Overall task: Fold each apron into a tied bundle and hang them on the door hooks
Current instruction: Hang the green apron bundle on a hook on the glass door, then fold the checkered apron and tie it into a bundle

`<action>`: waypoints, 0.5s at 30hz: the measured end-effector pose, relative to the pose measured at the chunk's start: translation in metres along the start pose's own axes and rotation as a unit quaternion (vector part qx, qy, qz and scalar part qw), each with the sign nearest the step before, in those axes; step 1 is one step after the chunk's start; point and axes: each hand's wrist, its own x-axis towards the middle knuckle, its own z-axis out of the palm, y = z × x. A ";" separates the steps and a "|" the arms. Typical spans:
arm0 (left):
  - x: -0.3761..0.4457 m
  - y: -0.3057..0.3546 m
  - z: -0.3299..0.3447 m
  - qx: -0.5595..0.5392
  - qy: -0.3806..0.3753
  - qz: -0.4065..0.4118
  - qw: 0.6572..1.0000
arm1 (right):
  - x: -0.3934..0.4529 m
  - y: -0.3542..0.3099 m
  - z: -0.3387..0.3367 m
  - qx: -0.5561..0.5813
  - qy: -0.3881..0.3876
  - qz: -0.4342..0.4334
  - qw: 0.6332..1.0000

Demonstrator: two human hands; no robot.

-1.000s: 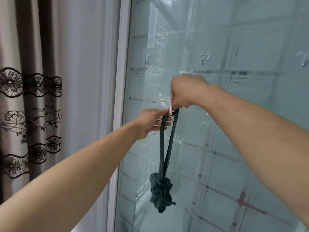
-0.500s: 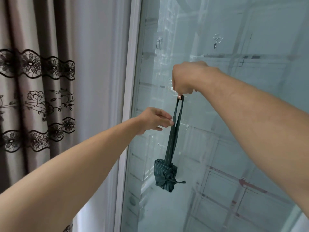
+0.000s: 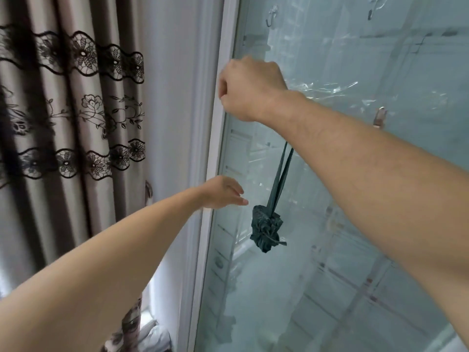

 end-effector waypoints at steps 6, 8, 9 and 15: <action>-0.130 -0.125 -0.032 -0.039 0.141 -0.177 0.973 | 0.002 -0.137 0.098 0.253 -0.198 -0.066 0.945; -0.210 -0.165 -0.046 -0.056 0.209 -0.256 0.942 | -0.009 -0.214 0.118 0.318 -0.271 -0.133 0.899; -0.248 -0.182 -0.051 -0.064 0.236 -0.290 0.925 | -0.018 -0.249 0.124 0.340 -0.307 -0.168 0.873; -0.517 -0.225 -0.064 -0.092 0.371 -0.451 0.807 | -0.117 -0.470 0.071 0.390 -0.433 -0.350 0.733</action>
